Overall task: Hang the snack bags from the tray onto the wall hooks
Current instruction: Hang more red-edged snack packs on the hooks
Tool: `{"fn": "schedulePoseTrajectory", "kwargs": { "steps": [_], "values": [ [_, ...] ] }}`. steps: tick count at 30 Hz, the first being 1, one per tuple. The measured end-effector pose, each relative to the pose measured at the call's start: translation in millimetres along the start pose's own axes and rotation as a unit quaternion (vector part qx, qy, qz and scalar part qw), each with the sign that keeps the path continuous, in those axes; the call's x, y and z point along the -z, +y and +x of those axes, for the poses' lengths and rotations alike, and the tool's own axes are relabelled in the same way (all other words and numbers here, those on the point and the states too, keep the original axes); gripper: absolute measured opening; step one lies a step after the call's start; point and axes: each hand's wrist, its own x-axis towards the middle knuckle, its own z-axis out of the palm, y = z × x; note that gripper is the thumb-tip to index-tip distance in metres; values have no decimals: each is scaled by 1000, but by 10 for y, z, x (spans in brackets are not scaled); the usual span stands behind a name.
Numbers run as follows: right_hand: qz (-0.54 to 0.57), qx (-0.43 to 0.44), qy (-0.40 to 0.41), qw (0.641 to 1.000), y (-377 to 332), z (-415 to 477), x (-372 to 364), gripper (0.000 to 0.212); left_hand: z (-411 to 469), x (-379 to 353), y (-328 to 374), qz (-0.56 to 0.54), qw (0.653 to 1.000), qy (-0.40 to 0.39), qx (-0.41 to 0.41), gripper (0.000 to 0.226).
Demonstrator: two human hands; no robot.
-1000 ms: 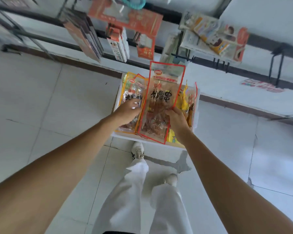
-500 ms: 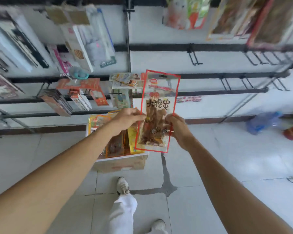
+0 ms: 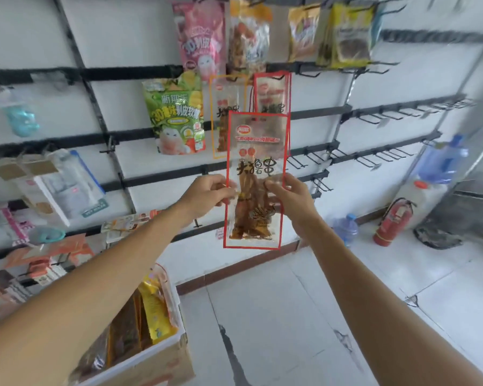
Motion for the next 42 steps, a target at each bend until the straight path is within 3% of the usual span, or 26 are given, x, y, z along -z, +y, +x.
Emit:
{"fn": "schedulePoseTrajectory", "kwargs": {
  "steps": [5, 11, 17, 21, 29, 36, 38, 40, 42],
  "values": [
    [-9, 32, 20, 999, -285, 89, 211, 14, 214, 29, 508, -21, 997, -1, -69, 23],
    [-48, 63, 16, 997, -401, 256, 221, 13, 542, 195, 959, -43, 975, 86, -202, 24],
    [-61, 58, 29, 996, -386, 513, 130, 8, 989, 376, 1020, -44, 985, 33, -162, 6],
    [-64, 47, 37, 996, -446, 672, 42, 4, 1299, 498, 1025, -18, 983, -4, -181, 7],
    [63, 109, 188, 974, -786, 1183, -221, 6, 1707, 491, 1001, 102, 965, -41, -236, 11],
    [31, 143, 162, 976, -780, 1555, -61, 6, 1991, 410, 954, 118, 966, -16, -230, 15],
    [18, 156, 163, 974, -814, 1694, 17, 3, 2046, 336, 941, 199, 928, 89, -302, 21],
    [14, 164, 165, 973, -847, 1828, 96, 7, 2115, 220, 905, 279, 838, 218, -415, 43],
    [9, 164, 158, 974, -817, 2005, 251, 9, 2261, 85, 898, 329, 777, 251, -475, 54]
  ]
}}
